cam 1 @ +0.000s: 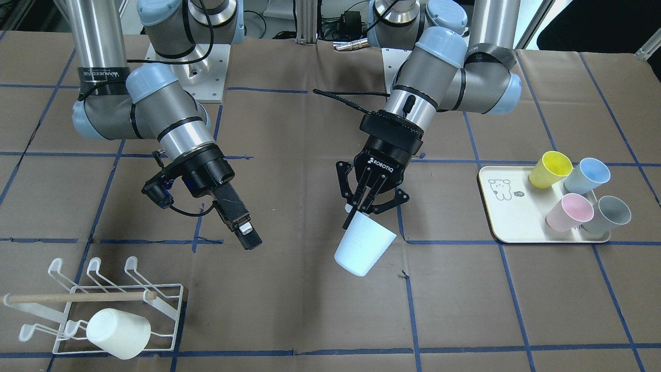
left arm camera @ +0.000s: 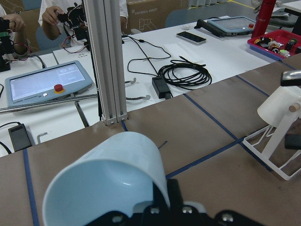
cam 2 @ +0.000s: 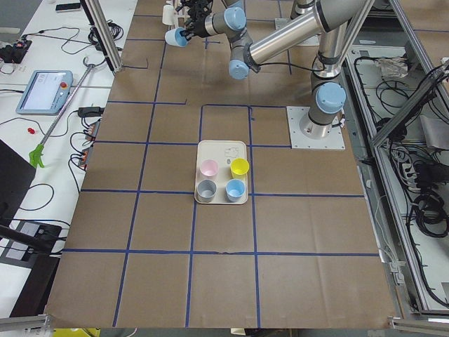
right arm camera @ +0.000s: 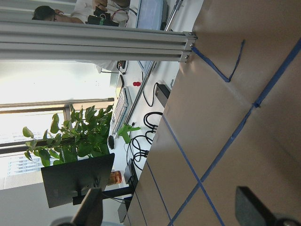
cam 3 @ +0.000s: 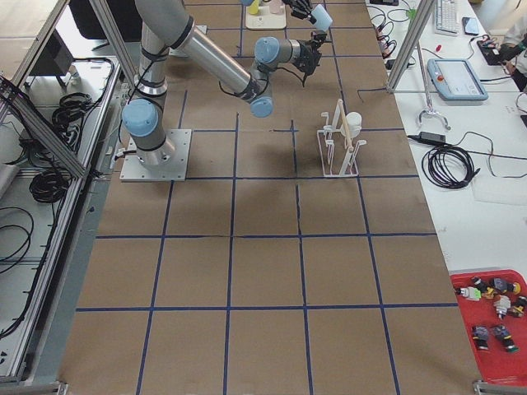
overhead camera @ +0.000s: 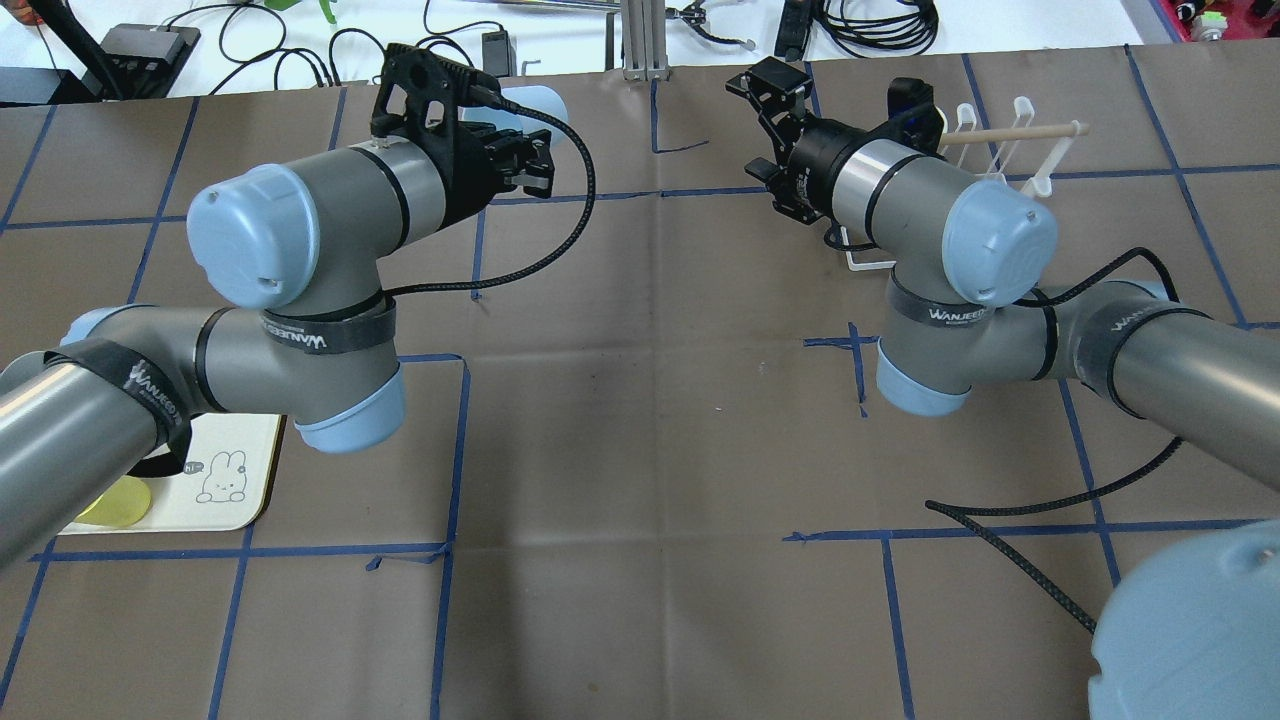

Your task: Transfer IKEA cup to right arm and place on rack

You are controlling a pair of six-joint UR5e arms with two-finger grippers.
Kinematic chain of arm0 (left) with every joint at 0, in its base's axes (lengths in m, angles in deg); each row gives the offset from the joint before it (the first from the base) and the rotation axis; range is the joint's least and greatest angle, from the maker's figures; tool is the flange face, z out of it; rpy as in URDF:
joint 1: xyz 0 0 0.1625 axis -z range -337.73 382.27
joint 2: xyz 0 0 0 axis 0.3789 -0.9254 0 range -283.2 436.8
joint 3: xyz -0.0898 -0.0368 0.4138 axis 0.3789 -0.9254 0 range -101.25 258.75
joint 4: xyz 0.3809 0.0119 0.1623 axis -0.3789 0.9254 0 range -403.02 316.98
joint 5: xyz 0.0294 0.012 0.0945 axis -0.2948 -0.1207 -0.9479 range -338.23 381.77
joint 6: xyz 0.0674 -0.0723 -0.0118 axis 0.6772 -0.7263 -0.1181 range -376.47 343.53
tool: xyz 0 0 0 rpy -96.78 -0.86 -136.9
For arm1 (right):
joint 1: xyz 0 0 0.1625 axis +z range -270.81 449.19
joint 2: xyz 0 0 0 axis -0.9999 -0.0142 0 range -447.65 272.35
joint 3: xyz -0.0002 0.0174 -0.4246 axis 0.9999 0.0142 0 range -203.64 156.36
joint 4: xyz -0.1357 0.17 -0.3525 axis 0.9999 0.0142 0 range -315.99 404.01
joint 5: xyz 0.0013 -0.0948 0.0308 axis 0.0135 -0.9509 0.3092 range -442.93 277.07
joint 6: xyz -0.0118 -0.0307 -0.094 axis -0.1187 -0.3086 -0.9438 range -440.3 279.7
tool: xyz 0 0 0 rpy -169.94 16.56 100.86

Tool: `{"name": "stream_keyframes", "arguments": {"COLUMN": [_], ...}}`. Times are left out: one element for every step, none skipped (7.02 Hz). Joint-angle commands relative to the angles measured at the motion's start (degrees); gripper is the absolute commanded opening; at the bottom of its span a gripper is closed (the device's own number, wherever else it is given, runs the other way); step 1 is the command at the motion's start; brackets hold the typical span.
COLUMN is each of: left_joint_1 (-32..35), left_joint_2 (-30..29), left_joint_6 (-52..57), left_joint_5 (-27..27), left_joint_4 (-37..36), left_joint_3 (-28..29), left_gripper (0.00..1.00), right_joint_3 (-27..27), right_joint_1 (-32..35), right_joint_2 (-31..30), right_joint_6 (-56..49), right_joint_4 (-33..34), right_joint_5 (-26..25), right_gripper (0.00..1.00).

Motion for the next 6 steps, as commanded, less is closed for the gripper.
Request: {"name": "stream_keyframes", "arguments": {"left_joint_1": [0.20, 0.29, 0.29, 0.38, 0.38, 0.38], "left_joint_2": [-6.43, -6.72, -6.72, -6.81, -6.81, -6.90], "left_joint_6": [-4.23, -5.37, -5.56, -5.56, -5.56, -5.56], "left_joint_5": [3.44, 3.45, 3.45, 3.53, 3.53, 3.53], "left_joint_4": [-13.86, -14.34, -14.44, -14.44, -14.44, -14.44], "left_joint_3": [-0.60, -0.52, -0.60, -0.60, -0.69, -0.69], "left_gripper": [0.00, 0.00, 0.00, 0.00, 0.00, 0.00], "right_joint_3": [0.03, 0.47, 0.91, 2.48, 4.06, 5.03], "right_joint_1": [0.56, 0.56, 0.04, -0.23, -0.66, -1.89], "right_joint_2": [0.88, 1.92, 3.41, 5.08, 6.40, 6.24], "right_joint_6": [2.80, 5.60, 5.98, 5.98, 5.98, 5.90], "right_joint_4": [-0.40, -0.58, -0.58, -0.67, -2.93, -5.21], "right_joint_5": [5.23, 9.70, 13.23, 17.18, 21.48, 23.27], "right_gripper": [0.99, 0.99, 0.99, 0.99, 0.99, 0.99]}}
